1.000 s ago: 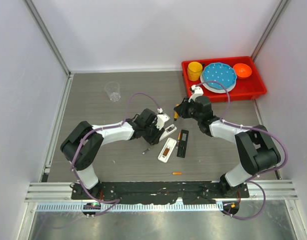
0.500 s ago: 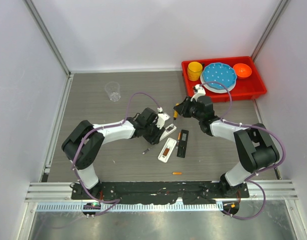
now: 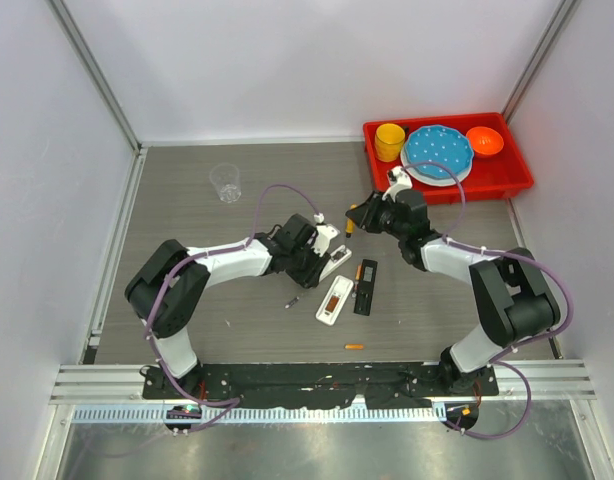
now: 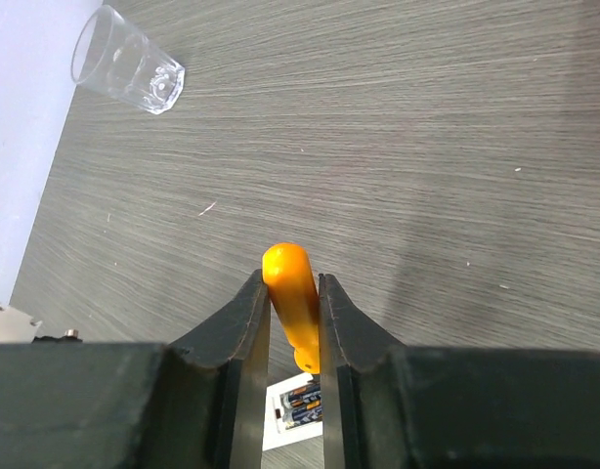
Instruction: Unload the batteries from the remote control
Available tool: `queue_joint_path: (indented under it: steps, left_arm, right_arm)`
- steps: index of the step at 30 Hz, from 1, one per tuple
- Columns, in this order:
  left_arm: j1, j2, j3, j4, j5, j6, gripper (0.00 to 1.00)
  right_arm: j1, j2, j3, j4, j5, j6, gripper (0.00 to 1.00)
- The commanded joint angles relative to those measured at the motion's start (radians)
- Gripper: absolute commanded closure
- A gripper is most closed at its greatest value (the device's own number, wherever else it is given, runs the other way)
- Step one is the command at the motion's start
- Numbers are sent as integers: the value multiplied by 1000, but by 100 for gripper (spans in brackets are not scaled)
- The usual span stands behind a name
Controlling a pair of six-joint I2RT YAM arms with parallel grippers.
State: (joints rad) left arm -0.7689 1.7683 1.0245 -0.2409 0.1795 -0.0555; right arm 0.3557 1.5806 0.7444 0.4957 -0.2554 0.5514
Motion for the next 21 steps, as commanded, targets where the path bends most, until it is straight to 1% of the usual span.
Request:
queue_joint_path:
  steps: [1, 9, 14, 21]
  left_arm:
    - [13, 76, -17, 8, -26, -35, 100]
    - [26, 86, -11, -6, -54, -63, 100]
    - [33, 102, -3, -17, -84, -87, 100]
    - [39, 111, -3, -23, -94, -107, 100]
  right_arm:
    - [45, -67, 30, -34, -232, 171, 99]
    - [43, -113, 21, -118, -220, 137, 99]
    - [43, -151, 21, -190, -200, 85, 99]
    - [43, -168, 13, -218, -174, 53, 99]
